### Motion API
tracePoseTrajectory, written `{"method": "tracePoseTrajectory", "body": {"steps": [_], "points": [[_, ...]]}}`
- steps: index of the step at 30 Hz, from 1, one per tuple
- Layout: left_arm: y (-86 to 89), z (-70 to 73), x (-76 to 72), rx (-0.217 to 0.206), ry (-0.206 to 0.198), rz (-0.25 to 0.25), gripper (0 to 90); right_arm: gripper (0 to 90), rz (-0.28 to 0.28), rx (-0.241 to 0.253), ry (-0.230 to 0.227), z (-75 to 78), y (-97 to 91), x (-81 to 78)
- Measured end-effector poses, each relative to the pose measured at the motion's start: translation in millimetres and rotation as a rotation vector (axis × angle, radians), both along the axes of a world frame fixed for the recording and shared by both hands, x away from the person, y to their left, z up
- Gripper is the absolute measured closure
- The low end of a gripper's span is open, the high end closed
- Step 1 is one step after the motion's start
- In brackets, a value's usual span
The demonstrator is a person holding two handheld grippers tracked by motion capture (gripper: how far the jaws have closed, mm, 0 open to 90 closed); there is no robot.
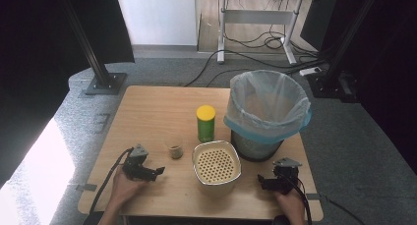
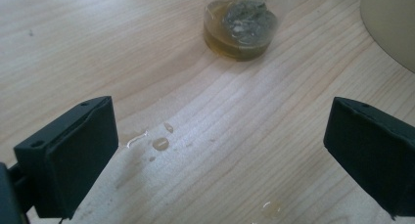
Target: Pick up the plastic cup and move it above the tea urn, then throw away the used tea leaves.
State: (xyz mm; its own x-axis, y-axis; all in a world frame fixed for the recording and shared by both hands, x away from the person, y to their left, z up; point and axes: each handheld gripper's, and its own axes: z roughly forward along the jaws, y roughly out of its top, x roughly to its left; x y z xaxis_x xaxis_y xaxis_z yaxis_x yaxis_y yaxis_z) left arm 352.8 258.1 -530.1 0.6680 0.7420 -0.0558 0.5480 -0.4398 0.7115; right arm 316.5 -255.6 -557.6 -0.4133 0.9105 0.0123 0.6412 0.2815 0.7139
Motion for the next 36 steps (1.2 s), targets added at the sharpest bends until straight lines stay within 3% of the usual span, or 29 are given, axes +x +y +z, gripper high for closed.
{"method": "tracePoseTrajectory", "body": {"steps": [5, 16, 36], "points": [[-7.0, 4.0, 5.4, 0.019, 0.002, -0.018, 0.0, 0.0, 0.0, 0.0, 0.0, 0.0, 0.0, 0.0], [-16.7, 18.4, 17.9, -0.005, -0.044, -0.047, 0.4, 0.0, 0.0, 0.0, 0.0, 0.0, 0.0, 0.0], [-43.4, 26.8, 41.1, -0.042, -0.062, -0.102, 1.1, 0.0, -0.001, 0.001, -0.002, -0.2, 0.1, 0.0]]}}
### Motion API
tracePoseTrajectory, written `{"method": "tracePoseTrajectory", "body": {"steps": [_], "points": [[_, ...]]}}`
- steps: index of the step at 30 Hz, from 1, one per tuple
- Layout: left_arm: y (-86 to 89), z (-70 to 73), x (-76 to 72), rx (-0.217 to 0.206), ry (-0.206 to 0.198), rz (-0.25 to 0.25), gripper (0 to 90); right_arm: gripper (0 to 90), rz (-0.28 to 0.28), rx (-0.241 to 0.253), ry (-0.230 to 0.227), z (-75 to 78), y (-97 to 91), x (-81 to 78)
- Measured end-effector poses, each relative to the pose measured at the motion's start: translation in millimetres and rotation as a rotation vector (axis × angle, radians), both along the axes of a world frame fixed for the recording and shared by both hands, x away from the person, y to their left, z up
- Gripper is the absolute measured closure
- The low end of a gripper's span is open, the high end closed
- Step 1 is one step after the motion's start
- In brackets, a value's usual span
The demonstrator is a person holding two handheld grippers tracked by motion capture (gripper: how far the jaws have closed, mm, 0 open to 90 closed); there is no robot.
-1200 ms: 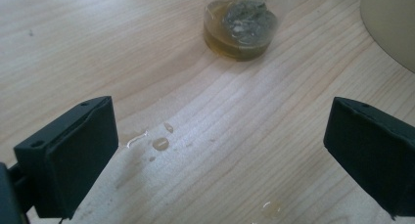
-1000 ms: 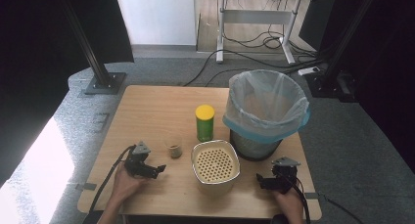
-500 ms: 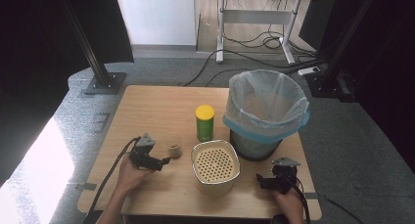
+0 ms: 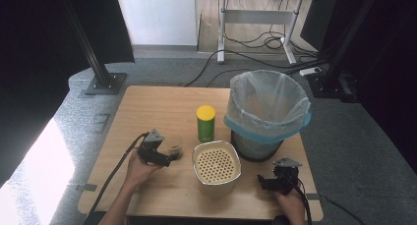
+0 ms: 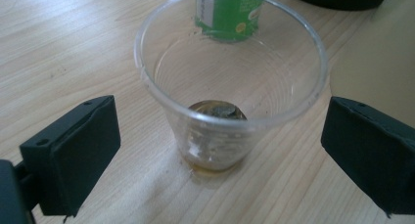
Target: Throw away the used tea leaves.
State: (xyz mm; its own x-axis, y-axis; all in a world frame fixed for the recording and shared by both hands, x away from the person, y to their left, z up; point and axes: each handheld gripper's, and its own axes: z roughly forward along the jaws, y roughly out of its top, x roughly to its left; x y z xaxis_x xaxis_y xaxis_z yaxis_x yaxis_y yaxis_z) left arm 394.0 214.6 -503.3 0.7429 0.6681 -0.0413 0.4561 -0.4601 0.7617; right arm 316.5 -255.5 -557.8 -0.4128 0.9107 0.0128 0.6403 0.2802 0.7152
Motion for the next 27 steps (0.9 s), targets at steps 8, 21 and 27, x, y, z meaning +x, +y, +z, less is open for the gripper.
{"method": "tracePoseTrajectory", "body": {"steps": [8, 21, 27], "points": [[-7.9, -2.2, 7.2, 0.01, -0.012, -0.009, 2.6, 0.0, 0.0, 0.0, 0.0, 0.0, 0.0, 0.0], [-14.6, -10.2, 10.1, 0.034, -0.045, -0.024, 14.4, 0.0, 0.001, -0.002, -0.001, -0.1, -0.1, 0.1], [-16.3, -12.7, 9.7, 0.062, -0.064, -0.025, 27.6, 0.0, 0.001, -0.001, -0.001, -0.1, -0.1, 0.1]]}}
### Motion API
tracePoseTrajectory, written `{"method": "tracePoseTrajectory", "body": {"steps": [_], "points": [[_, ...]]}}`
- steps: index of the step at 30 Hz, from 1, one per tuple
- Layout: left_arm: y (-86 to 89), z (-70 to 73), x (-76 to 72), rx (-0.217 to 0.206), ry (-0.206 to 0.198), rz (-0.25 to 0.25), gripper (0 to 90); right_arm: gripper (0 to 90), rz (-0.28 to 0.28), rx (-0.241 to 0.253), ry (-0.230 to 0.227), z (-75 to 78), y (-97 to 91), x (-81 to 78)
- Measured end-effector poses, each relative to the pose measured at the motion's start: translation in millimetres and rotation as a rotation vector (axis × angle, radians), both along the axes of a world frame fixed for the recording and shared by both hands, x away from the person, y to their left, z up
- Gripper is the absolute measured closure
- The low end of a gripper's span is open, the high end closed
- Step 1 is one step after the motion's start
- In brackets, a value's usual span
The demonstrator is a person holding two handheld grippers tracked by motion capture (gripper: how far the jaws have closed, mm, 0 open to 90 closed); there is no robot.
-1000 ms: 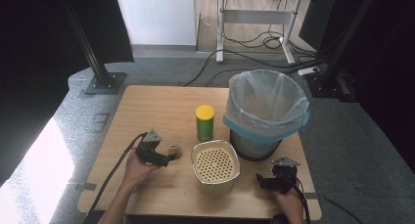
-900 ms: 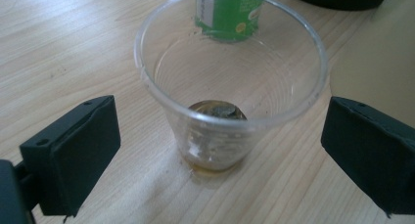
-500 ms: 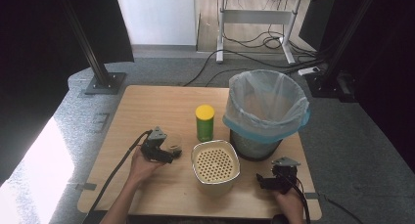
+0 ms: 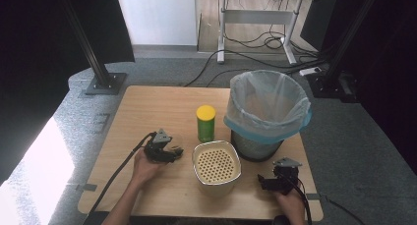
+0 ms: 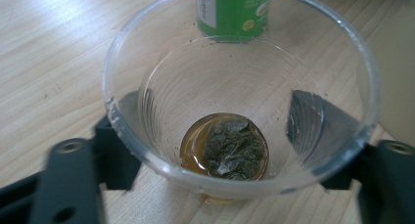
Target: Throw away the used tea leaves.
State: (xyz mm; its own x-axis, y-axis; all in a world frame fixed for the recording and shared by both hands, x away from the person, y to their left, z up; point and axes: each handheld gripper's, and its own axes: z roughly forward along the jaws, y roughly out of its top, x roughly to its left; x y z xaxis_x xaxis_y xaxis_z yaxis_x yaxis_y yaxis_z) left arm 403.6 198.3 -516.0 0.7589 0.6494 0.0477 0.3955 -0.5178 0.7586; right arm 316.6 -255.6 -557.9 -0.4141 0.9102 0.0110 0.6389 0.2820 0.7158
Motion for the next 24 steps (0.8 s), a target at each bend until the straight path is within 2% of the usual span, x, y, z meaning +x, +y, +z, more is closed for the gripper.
{"method": "tracePoseTrajectory", "body": {"steps": [3, 8, 12, 16, 24], "points": [[-0.9, 0.7, -1.3, 0.007, -0.01, -0.007, 32.5, 0.0, 0.0, 0.0, 0.0, 0.0, 0.0, 0.0], [-1.2, 3.4, -3.3, 0.028, -0.024, -0.009, 35.0, 0.0, 0.0, 0.0, 0.0, 0.0, 0.0, 0.0], [0.0, 11.0, -4.9, 0.026, -0.046, -0.003, 36.5, 0.0, 0.0, 0.0, 0.0, 0.0, 0.0, 0.0], [0.3, 24.3, -5.8, 0.059, -0.078, -0.008, 36.5, 0.0, 0.0, -0.001, 0.0, 0.0, 0.0, 0.0], [1.5, 42.0, -7.7, 0.07, -0.105, -0.012, 36.4, 0.0, 0.0, 0.0, 0.0, 0.0, 0.0, 0.0]]}}
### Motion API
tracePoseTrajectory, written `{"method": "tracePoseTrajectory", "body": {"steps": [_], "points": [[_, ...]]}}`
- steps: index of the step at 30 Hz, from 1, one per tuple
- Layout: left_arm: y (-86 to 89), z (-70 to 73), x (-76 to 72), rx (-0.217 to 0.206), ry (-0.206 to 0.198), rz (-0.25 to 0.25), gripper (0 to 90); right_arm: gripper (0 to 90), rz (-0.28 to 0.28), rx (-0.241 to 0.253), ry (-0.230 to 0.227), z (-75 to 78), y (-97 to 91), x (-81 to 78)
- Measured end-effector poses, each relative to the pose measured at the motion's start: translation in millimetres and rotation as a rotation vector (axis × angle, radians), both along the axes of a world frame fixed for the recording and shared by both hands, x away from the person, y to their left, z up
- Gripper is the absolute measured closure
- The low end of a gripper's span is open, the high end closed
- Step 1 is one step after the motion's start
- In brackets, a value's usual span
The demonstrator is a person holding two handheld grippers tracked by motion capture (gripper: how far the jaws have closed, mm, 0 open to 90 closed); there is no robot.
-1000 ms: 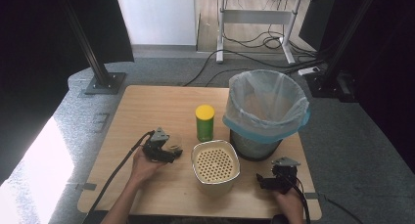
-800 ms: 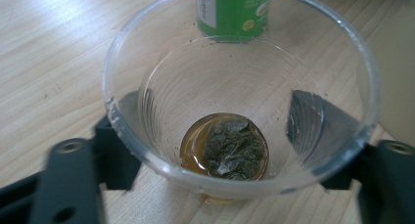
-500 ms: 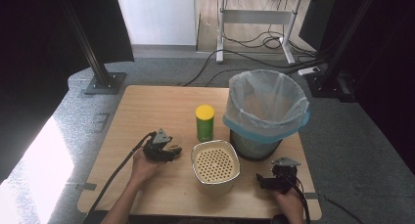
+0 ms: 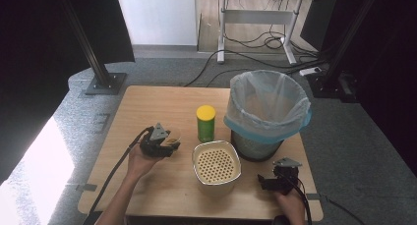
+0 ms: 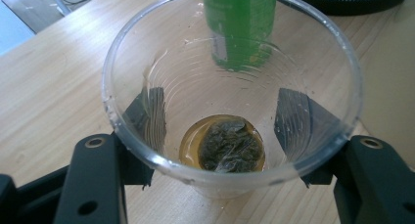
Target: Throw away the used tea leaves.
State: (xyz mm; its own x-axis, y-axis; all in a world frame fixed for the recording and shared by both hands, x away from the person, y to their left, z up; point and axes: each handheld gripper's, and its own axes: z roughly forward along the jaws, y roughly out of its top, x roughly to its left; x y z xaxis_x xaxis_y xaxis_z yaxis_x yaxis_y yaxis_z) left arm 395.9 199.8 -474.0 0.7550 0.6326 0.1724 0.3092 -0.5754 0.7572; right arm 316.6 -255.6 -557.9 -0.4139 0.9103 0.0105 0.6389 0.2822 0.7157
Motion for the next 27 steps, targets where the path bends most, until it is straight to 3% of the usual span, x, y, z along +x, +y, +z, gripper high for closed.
{"method": "tracePoseTrajectory", "body": {"steps": [6, 27], "points": [[-2.5, 13.5, -3.5, -0.014, -0.027, -0.013, 36.4, 0.0, 0.0, 0.0, 0.0, 0.0, 0.0, 0.0], [-21.0, 57.5, -15.9, 0.038, -0.118, -0.087, 37.0, 0.0, -0.001, 0.001, 0.0, 0.0, 0.1, 0.0]]}}
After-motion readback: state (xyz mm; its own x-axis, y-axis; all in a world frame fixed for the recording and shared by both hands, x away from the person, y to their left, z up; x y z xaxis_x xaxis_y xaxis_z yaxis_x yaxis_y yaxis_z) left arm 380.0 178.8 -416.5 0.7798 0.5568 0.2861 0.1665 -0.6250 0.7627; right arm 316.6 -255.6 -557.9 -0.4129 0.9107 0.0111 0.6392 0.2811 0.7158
